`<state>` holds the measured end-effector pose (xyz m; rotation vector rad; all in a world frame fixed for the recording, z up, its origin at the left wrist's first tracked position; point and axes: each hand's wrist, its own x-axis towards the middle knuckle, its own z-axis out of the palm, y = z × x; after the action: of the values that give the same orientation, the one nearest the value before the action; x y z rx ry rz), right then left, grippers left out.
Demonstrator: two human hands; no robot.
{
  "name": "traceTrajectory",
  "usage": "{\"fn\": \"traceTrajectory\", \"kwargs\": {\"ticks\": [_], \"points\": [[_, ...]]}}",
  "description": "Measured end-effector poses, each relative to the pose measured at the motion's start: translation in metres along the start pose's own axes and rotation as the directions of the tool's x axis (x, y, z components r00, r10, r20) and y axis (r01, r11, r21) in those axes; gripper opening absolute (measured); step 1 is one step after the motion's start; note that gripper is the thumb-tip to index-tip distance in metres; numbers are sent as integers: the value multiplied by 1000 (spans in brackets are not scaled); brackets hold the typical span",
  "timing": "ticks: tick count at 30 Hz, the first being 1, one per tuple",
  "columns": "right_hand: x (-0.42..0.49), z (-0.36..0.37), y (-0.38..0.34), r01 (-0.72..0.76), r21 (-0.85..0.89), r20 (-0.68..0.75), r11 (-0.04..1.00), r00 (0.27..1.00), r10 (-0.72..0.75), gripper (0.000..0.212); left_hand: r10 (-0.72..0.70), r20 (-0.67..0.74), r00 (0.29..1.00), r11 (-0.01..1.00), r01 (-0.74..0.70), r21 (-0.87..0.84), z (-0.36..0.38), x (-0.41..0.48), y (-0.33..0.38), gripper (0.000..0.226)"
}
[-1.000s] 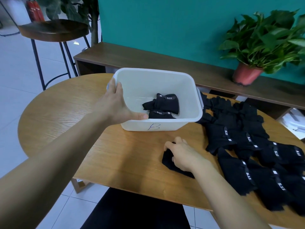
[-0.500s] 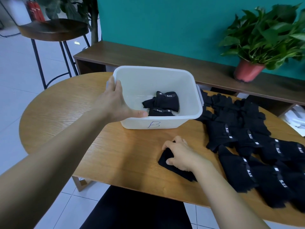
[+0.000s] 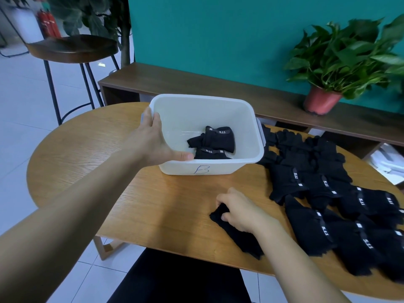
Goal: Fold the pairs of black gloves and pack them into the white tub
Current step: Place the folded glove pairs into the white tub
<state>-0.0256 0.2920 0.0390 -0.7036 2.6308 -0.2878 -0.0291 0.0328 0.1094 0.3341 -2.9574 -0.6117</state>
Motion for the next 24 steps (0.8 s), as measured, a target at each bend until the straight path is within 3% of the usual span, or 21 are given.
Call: {"fn": "traceTrajectory", "kwargs": {"ticks": [5, 10, 16, 24], "points": [[-21, -25, -4, 35, 17, -53, 999, 998, -34, 14, 14, 13, 1000, 1000, -14, 4, -1, 0, 0, 151], [-57, -95, -26, 156, 2, -157, 988, 976, -153, 11, 43, 18, 999, 999, -42, -15, -3, -1, 1, 148], [-27, -175, -52, 249, -153, -295, 956, 912, -284, 15, 68, 16, 998, 997, -69, 28, -5, 1, -5, 163], [73, -155, -43, 260, -405, -181, 876, 917, -356, 25, 119, 11, 993, 990, -120, 74, -7, 6, -9, 160]]}}
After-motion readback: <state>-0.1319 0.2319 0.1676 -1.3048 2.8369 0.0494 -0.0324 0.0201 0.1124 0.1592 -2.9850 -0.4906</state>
